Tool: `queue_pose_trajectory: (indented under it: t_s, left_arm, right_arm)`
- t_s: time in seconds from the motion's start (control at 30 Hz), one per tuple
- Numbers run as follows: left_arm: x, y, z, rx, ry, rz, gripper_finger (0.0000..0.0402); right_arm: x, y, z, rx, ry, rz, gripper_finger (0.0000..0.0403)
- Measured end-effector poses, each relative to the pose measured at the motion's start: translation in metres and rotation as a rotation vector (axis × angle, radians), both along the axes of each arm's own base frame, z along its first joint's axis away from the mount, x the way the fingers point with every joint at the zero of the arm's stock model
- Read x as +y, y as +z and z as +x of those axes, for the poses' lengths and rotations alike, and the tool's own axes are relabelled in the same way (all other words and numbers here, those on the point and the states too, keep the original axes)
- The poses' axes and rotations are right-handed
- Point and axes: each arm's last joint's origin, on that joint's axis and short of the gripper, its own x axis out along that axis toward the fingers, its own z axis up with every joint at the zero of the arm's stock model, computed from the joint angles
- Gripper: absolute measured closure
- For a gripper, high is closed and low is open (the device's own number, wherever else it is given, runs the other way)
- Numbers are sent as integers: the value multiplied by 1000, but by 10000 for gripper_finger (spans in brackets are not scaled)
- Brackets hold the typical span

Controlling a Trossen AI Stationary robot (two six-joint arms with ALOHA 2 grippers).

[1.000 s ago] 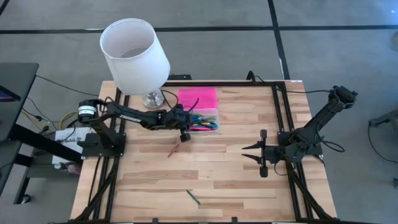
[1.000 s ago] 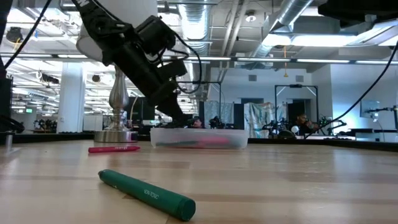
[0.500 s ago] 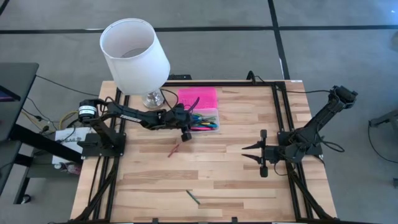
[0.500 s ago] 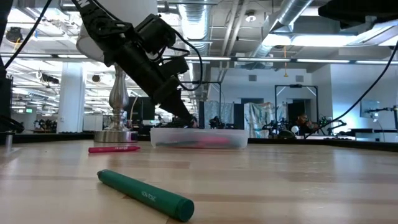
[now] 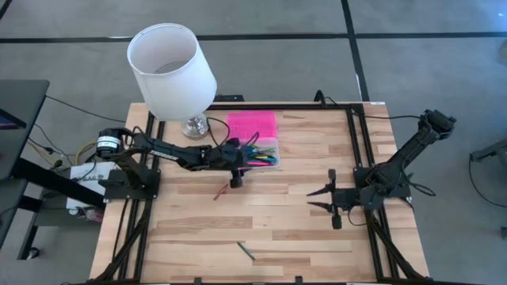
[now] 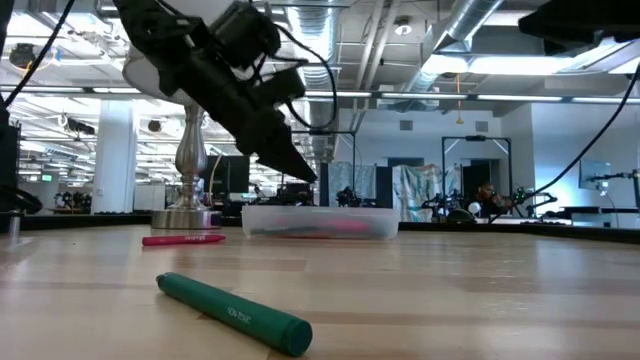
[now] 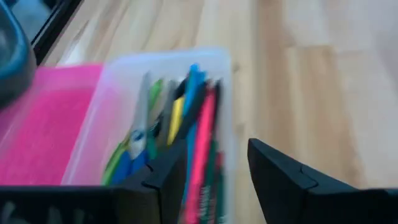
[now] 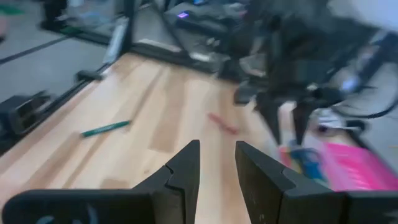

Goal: Pick & place school supplies into a supply box
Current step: Put the green crayon into the pink supply box

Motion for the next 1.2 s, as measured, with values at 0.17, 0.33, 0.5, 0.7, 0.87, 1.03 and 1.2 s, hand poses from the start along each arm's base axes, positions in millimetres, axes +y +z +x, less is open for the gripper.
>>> queue_pose_trajectory:
  t_s: [0.17, 0.33, 0.5, 0.7, 0.87, 1.03, 1.2]
  left_arm:
    - [-29, 16, -9, 15, -90, 7, 248]
    - [-67, 29, -27, 25, -156, 27, 259]
    - [-102, 29, -55, -41, -157, 83, 271]
    - [-133, 19, -88, -190, -157, 115, 278]
    - [-144, 10, -107, -245, -116, 186, 278]
    - [-154, 15, -118, -282, -103, 214, 278]
    - [-163, 18, -131, -284, -104, 239, 278]
  right_arm:
    - [5, -14, 12, 68, 57, -3, 305]
    - [6, -26, 29, 74, 11, -2, 305]
    - [8, -27, 50, 8, -38, 49, 305]
    - [12, -18, 78, -45, -41, 168, 305]
    - [23, -31, 111, 50, 57, 275, 305]
    - [41, -42, 155, 126, 159, 318, 305]
    - [51, -45, 191, 268, 142, 347, 305]
